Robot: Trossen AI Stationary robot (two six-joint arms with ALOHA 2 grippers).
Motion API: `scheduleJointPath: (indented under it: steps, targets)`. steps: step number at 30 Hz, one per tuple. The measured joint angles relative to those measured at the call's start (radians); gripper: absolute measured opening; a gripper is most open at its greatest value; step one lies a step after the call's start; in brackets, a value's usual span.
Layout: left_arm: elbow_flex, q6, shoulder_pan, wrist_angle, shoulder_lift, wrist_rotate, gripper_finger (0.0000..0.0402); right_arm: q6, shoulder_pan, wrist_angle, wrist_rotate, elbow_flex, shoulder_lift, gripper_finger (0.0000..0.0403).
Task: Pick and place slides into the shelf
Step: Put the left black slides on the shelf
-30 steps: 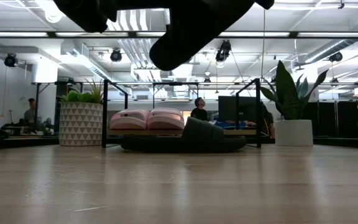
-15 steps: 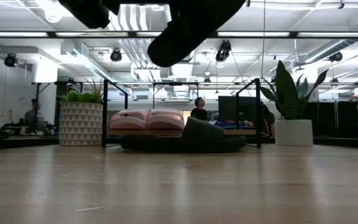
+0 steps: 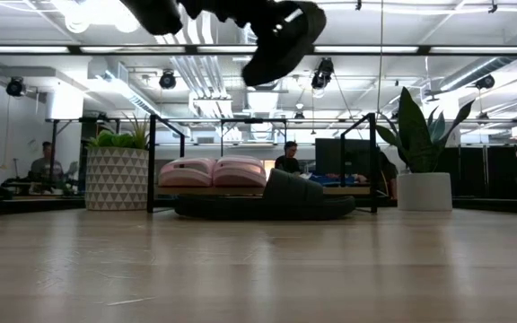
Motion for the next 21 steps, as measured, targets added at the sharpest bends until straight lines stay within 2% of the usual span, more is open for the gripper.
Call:
scheduleJointPath:
  steps: [5, 9, 11, 13, 17, 21]
  targets:
    - [0.116, -0.459, 0.08, -0.317, 0.0, -0.111, 0.0, -0.031, 0.0, 0.0, 0.0, 0.0, 0.009, 0.0113]
    - [0.235, -0.772, 0.132, -0.661, 0.012, -0.124, 0.0, -0.062, 0.0, 0.0, 0.0, -0.002, 0.014, 0.0112]
    - [0.281, -0.899, 0.149, -0.76, 0.036, -0.118, 0.0, -0.071, 0.0, -0.001, 0.0, -0.005, 0.014, 0.0109]
    - [0.309, -0.967, 0.159, -0.79, 0.076, -0.115, 0.0, -0.08, 0.0, 0.0, 0.0, -0.009, 0.014, 0.0106]
    - [0.387, -0.978, 0.172, -0.785, 0.195, -0.126, 0.0, -0.084, -0.001, -0.002, 0.0, -0.014, 0.014, 0.01]
    - [0.469, -0.974, 0.183, -0.862, 0.301, -0.247, 0.0, -0.084, -0.001, -0.02, 0.0, -0.014, 0.013, 0.0094]
